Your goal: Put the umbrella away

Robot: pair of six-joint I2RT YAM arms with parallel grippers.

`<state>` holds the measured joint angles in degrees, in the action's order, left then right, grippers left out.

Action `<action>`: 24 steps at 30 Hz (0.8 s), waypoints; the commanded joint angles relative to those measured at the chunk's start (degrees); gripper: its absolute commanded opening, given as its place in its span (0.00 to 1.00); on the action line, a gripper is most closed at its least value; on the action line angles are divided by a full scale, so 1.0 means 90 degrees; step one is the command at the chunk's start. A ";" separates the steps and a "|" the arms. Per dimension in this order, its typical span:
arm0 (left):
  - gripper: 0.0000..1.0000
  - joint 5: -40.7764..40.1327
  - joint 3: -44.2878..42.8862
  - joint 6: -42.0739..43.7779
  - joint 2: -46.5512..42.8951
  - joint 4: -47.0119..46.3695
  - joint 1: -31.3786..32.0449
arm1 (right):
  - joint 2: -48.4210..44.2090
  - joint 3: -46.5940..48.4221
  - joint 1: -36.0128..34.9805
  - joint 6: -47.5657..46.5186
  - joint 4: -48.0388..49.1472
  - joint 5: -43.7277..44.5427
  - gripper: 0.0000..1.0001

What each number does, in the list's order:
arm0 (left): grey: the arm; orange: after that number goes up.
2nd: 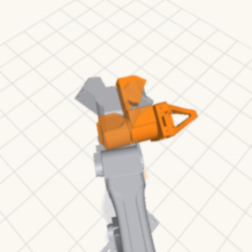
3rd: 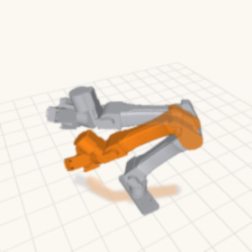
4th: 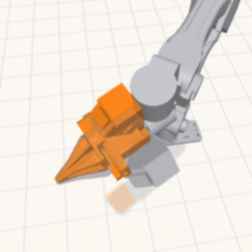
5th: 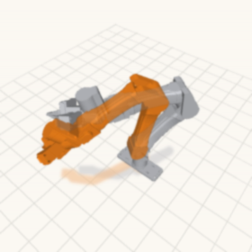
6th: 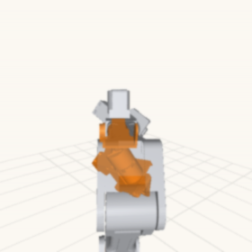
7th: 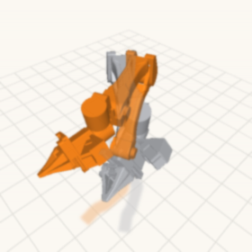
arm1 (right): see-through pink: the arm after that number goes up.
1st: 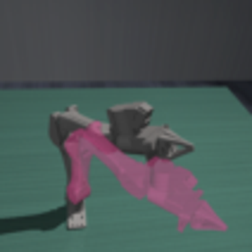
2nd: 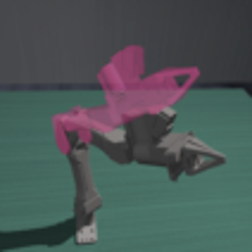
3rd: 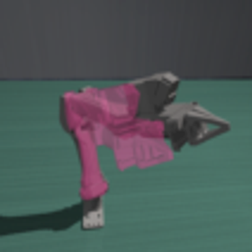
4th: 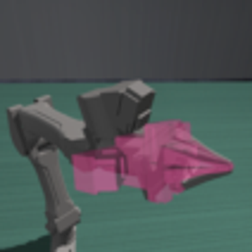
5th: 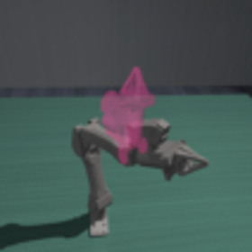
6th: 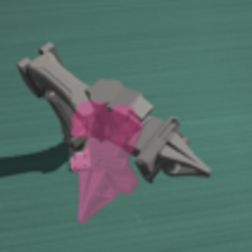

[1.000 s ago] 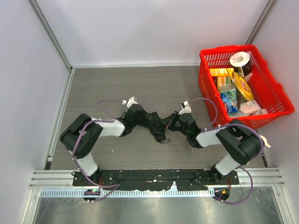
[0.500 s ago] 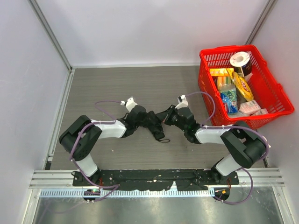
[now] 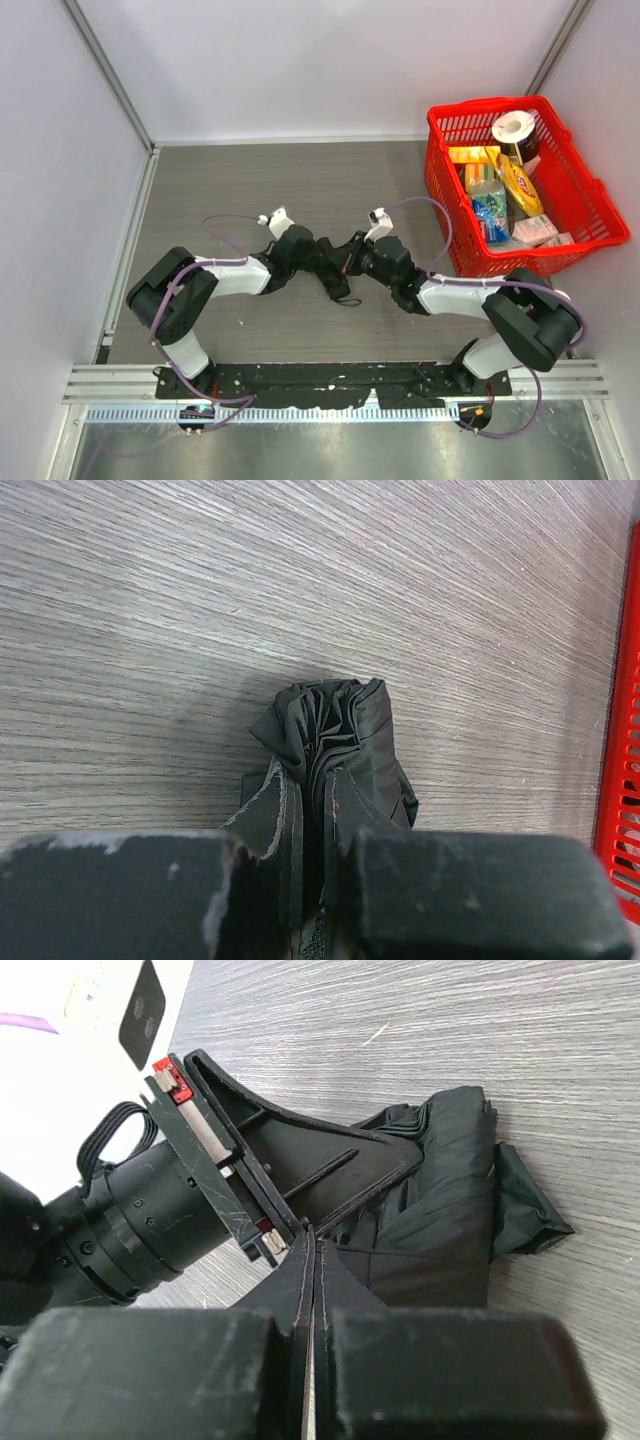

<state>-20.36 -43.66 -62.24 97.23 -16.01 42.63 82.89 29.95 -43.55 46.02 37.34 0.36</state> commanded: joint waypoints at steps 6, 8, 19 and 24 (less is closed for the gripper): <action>0.00 0.0425 0.0329 0.0080 0.0329 0.0598 0.0029 | 0.1588 0.0547 -0.0142 -0.0942 0.1846 -0.1502 0.01; 0.00 0.0475 0.0437 0.0031 0.0320 0.0471 0.0019 | 0.1949 0.0733 -0.0142 -0.1109 0.1847 -0.1874 0.01; 0.00 0.0661 0.0476 -0.0048 0.0036 0.0509 0.0009 | 0.2781 0.1172 -0.0248 -0.1909 -0.0041 -0.0670 0.01; 0.00 0.0680 0.0496 -0.0087 -0.0003 0.0509 0.0009 | 0.3230 0.1934 -0.0630 -0.2525 -0.2272 0.0984 0.02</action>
<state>-19.35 -41.06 -63.61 96.73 -19.22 40.05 105.38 41.76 -46.48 30.81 40.66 -6.20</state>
